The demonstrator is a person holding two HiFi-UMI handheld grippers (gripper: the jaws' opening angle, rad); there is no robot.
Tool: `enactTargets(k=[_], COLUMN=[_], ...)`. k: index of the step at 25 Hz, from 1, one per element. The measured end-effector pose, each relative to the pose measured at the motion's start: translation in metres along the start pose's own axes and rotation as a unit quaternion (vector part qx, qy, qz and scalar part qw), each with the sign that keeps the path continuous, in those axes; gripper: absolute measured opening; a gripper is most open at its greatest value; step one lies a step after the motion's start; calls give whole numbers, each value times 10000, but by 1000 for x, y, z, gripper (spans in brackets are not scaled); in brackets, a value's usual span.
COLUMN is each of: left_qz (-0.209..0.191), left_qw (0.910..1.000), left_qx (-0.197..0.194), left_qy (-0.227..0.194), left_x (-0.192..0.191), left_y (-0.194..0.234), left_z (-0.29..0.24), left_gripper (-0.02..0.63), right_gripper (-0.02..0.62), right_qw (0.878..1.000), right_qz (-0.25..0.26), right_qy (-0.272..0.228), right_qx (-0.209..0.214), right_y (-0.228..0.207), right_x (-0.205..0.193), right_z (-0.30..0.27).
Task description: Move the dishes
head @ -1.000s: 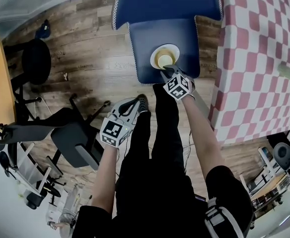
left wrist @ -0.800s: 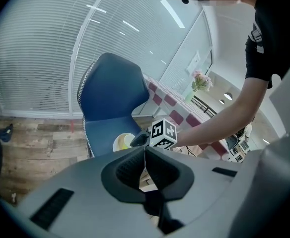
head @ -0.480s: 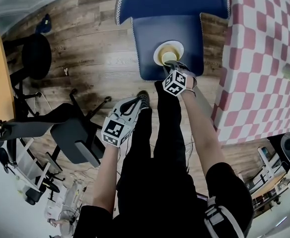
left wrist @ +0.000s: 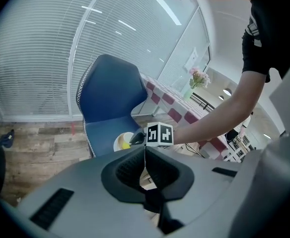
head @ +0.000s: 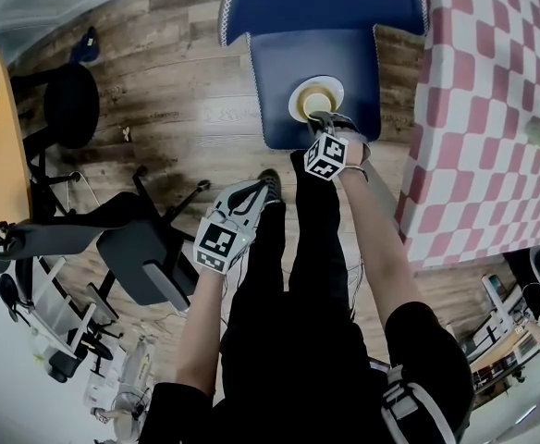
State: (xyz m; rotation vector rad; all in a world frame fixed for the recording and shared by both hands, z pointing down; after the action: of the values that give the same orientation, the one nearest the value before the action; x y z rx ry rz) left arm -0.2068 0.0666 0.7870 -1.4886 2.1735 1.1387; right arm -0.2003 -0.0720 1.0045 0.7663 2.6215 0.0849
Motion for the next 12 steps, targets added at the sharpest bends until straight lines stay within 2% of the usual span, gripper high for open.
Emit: enactTargets(k=[12], left_qz=[-312], left_qw=[9995], left_qx=[-102], left_qy=[-37], left_x=[25], left_y=[-33], left_z=[38], left_gripper=[25], right_gripper=[35], right_qw=[9997], right_qz=[-64], right_qy=[76], right_qx=[-242], right_y=[-6], right_x=[15], right_z=[68])
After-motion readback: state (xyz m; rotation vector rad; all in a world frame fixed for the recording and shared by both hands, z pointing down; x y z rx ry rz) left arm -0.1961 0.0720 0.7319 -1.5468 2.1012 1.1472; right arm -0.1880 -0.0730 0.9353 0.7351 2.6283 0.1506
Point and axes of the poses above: the fingertips, and each gripper's own axes: z backward along the fingers, y to its left, x out of its top, the point moved 1 cm from there along z, backward along the fingers, and after that the axes turned 3 degrees about z, right-handed, at the moved point
